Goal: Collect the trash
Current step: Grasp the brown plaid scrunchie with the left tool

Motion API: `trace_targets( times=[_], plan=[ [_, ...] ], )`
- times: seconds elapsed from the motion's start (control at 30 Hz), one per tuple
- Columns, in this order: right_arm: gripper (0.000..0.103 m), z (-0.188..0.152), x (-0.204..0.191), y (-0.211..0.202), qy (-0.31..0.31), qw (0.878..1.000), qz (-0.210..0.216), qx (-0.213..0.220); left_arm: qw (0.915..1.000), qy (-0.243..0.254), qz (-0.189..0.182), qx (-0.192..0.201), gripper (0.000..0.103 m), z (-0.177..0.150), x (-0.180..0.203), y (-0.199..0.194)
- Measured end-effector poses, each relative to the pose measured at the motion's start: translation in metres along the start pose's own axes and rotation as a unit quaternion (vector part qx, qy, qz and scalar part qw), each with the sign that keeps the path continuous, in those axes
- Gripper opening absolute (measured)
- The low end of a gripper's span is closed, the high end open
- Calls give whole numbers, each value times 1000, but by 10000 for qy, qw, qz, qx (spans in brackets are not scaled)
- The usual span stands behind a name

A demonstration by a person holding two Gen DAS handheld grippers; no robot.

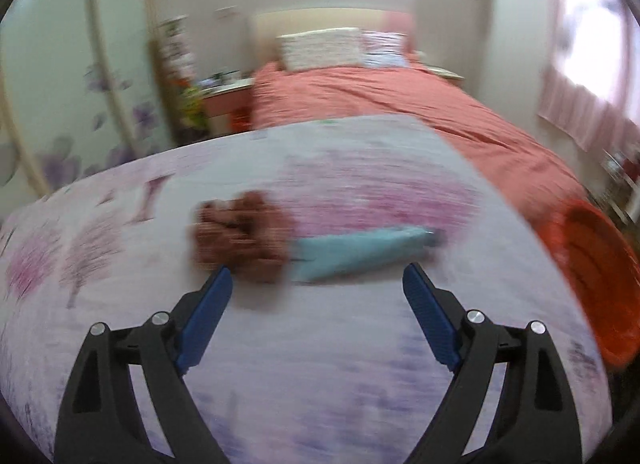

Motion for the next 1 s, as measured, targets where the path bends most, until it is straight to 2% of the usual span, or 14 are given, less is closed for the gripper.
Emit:
trace_targets(
  times=[0.13, 0.33, 0.4, 0.57, 0.73, 0.83, 1.0],
  plan=[
    [76, -3, -18, -6, -331, 9994, 15, 124, 9976, -609, 339, 49, 83, 10, -61, 6],
    [76, -5, -39, -9, -551, 9983, 90, 141, 9942, -1042, 221, -120, 67, 21, -93, 25],
    [76, -6, -43, -9, -595, 9981, 109, 120, 9944, -1019, 174, -201, 62, 23, -93, 31],
    [76, -8, -52, -11, -709, 9974, 116, 107, 9946, -829, 363, -514, 46, 25, -90, 55],
    [76, -9, -64, -15, -814, 9965, 180, 104, 9955, -652, 442, -529, 28, 21, -89, 55],
    [76, -11, -75, -17, -867, 9958, 273, 101, 9949, -499, 652, -590, 26, 14, -100, 45],
    [76, -15, -103, -17, -1070, 9930, 501, 65, 9900, -758, 1007, -627, 26, -6, -152, 12]
  ],
)
Point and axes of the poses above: each gripper's, at about its wrist camera, not at the fingertips, and y roughly the way its jaws point, x to its right, z to its top, the point moved 3 cm from there along y, roughly the way its jaws point, and after that the axes turned 15 degrees about -z, right-handed, at the moved point
